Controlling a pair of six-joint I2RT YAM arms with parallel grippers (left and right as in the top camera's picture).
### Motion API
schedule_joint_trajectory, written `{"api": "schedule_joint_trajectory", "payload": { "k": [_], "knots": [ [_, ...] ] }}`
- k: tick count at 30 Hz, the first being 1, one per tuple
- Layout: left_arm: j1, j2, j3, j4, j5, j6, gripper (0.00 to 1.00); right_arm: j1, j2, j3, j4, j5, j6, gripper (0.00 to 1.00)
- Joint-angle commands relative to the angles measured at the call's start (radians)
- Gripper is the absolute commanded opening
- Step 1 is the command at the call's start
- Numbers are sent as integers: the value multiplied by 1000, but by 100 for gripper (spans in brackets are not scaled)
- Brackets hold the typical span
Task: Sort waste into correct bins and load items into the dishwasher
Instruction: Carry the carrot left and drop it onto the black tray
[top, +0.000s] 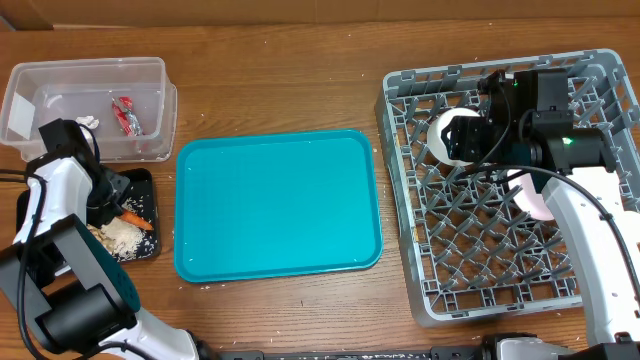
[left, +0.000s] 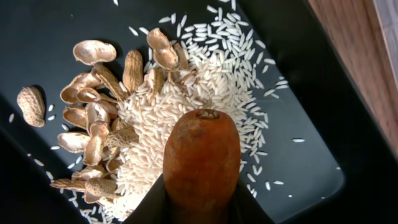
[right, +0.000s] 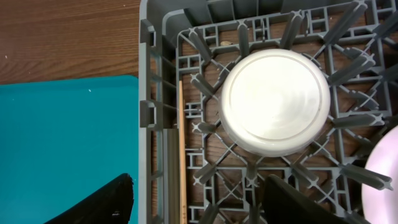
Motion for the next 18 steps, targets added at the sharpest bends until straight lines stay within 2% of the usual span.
{"api": "schedule_joint_trajectory", "payload": {
  "k": [1,7,12,18],
  "knots": [
    [2,12,16,-3,-22,19,23,3,-3,27,2,4,-3,69],
    [2,12,17,-15,-21,19,38,3,-3,27,2,5,-3,69],
    [2,9,25,-38,-21,19,45,3,-3,27,-5,22,-3,69],
    [3,-57,82,-141,-14,18,47,3,-3,27,-10,22,-3,69]
  ]
}}
